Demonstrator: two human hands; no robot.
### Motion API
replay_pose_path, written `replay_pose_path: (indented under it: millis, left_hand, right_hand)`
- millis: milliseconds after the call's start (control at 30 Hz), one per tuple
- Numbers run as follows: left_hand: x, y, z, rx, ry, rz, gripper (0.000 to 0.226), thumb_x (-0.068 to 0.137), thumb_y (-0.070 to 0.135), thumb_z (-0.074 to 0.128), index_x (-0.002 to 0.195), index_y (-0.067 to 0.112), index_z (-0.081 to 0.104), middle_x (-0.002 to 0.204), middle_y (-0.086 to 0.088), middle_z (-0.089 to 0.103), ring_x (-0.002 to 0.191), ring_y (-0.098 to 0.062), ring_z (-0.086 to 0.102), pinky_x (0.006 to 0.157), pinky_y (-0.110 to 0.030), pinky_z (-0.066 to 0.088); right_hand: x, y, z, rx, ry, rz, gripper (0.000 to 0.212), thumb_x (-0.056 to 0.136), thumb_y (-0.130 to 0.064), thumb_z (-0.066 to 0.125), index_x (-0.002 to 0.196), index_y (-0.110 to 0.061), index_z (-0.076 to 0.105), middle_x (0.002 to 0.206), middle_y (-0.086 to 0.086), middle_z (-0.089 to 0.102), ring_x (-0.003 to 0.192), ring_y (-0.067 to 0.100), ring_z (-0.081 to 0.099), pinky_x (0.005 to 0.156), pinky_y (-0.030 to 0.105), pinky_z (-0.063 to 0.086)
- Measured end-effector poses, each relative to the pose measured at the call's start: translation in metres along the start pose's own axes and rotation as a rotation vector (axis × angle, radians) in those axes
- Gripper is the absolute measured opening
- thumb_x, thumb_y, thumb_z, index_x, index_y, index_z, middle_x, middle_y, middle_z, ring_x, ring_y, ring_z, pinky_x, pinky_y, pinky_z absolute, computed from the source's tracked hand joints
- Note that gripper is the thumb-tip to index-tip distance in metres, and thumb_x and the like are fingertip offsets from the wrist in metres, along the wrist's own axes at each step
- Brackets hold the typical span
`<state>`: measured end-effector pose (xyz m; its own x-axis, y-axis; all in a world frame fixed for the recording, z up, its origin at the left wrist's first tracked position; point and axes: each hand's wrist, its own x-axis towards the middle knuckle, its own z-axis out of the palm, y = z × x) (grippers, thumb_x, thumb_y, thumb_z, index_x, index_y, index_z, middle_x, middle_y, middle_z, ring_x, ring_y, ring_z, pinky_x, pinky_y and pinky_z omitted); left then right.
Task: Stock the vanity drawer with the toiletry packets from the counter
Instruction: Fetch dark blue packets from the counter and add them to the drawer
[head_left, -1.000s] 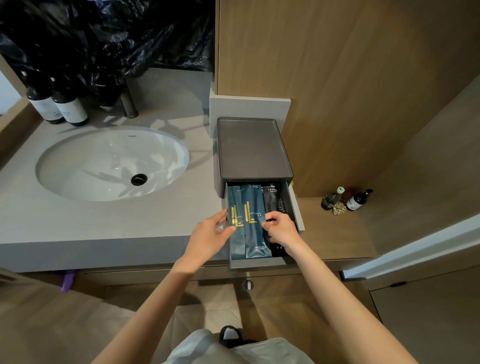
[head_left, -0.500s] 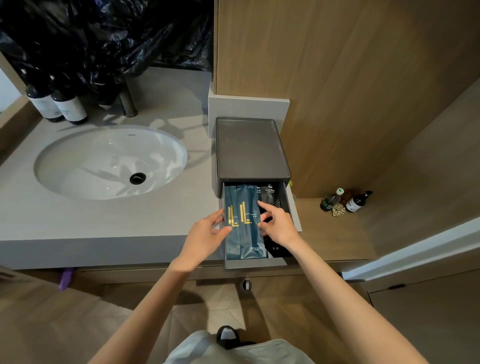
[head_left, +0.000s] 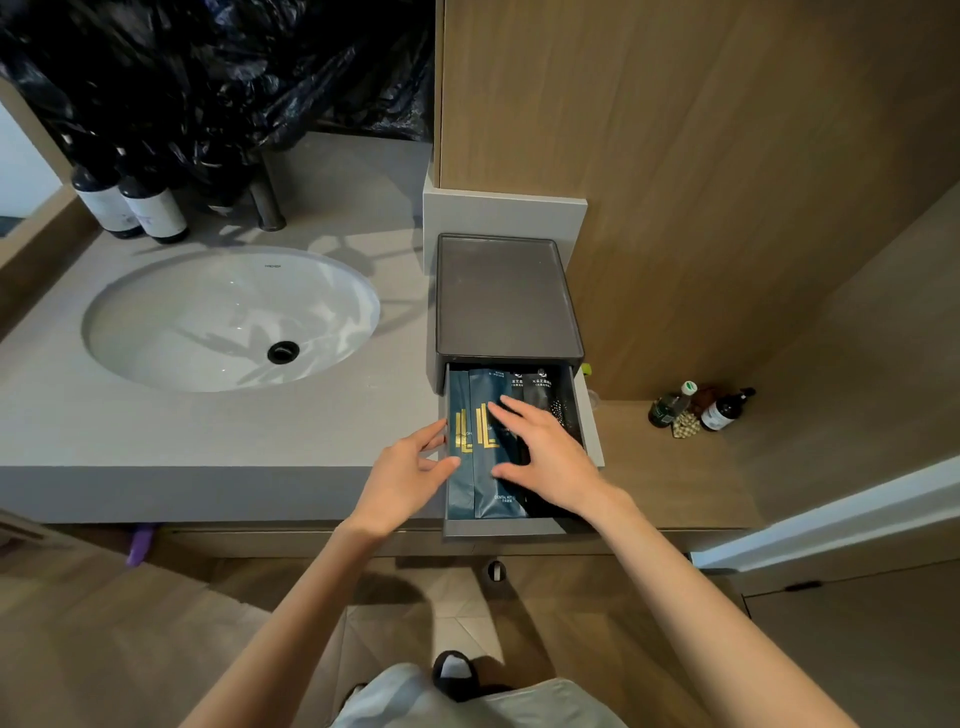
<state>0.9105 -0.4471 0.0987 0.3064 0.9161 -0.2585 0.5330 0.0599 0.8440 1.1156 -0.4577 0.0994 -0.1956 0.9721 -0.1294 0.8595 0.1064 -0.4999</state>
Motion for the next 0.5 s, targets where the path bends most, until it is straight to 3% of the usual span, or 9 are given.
replay_pose_path:
  millis: [100, 167, 367, 500]
  left_hand:
    - [-0.004, -0.002, 0.001, -0.024, 0.004, -0.016, 0.061, 0.089, 0.026, 0.062, 0.144, 0.028, 0.037, 0.141, -0.001, 0.051, 0.108, -0.013, 0.065, 0.100, -0.035, 0.049]
    - [-0.005, -0.001, 0.003, -0.040, 0.013, -0.025, 0.060, 0.089, 0.024, 0.062, 0.144, 0.028, 0.038, 0.141, -0.001, 0.051, 0.109, -0.014, 0.064, 0.099, -0.038, 0.049]
    - [-0.005, 0.003, 0.005, -0.059, 0.043, -0.043, 0.058, 0.089, 0.019, 0.062, 0.143, 0.025, 0.040, 0.140, -0.004, 0.052, 0.113, -0.017, 0.063, 0.098, -0.036, 0.049]
    - [-0.007, 0.007, 0.003, -0.048, 0.028, -0.049, 0.057, 0.091, 0.020, 0.060, 0.143, 0.024, 0.039, 0.142, -0.001, 0.049, 0.114, -0.019, 0.062, 0.098, -0.034, 0.047]
  right_hand:
    - [0.001, 0.005, 0.002, -0.093, -0.203, -0.028, 0.101, 0.078, -0.041, 0.074, 0.153, -0.031, 0.007, 0.162, -0.005, -0.001, 0.149, 0.016, 0.000, 0.118, 0.043, 0.025]
    - [0.004, 0.008, 0.004, -0.114, -0.255, -0.020, 0.106, 0.076, -0.042, 0.075, 0.153, -0.033, 0.002, 0.162, -0.004, -0.009, 0.149, 0.017, -0.004, 0.118, 0.044, 0.026]
    - [0.008, 0.014, 0.005, -0.175, -0.256, -0.056, 0.108, 0.075, -0.051, 0.072, 0.153, -0.032, -0.001, 0.161, 0.003, -0.011, 0.149, 0.022, -0.010, 0.121, 0.045, 0.004]
    - [0.007, 0.013, 0.001, -0.143, -0.279, -0.037, 0.102, 0.078, -0.052, 0.068, 0.152, -0.035, 0.001, 0.162, 0.001, -0.009, 0.149, 0.020, -0.009, 0.122, 0.045, 0.007]
